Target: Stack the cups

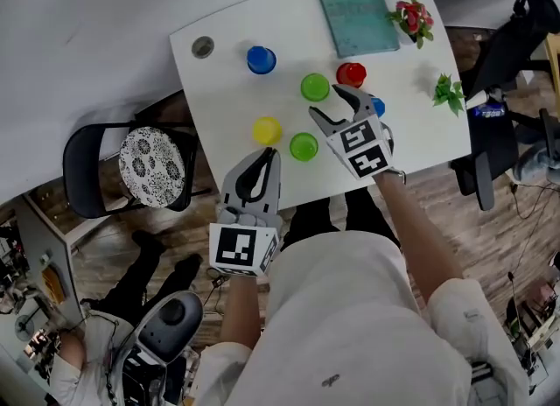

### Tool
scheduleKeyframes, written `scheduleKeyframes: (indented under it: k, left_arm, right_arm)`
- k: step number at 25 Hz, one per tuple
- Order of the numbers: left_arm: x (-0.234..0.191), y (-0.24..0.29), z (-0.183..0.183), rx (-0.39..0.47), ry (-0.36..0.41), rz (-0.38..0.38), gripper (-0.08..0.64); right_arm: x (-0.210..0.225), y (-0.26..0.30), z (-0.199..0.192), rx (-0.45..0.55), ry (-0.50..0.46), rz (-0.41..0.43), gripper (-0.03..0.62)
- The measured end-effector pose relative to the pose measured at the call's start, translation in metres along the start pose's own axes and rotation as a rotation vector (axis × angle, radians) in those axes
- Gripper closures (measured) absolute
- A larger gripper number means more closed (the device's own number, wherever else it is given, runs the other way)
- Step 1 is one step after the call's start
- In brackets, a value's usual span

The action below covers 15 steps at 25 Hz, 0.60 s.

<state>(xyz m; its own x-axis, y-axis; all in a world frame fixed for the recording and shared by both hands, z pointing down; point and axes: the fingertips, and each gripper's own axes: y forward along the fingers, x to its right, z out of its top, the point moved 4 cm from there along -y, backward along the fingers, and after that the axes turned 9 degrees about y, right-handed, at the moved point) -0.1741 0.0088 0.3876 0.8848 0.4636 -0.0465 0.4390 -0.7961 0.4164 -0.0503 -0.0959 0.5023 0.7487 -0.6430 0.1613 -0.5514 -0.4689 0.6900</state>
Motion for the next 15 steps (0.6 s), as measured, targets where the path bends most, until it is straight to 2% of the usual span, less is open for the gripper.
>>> scheduleKeyframes:
  k: [5, 9, 15]
  left_arm:
    - [-0.006, 0.000, -0.008, -0.012, -0.018, -0.001, 0.529]
    - [-0.011, -0.001, -0.014, -0.022, -0.034, 0.004, 0.529]
    - [-0.018, -0.007, -0.020, -0.034, -0.041, 0.016, 0.529]
  right_arm:
    - [0.011, 0.025, -0.003, -0.063, -0.025, -0.062, 0.305]
    - [0.014, 0.043, -0.006, -0.084, -0.002, -0.091, 0.288]
    - [0.018, 0.058, -0.010, -0.122, 0.013, -0.122, 0.299]
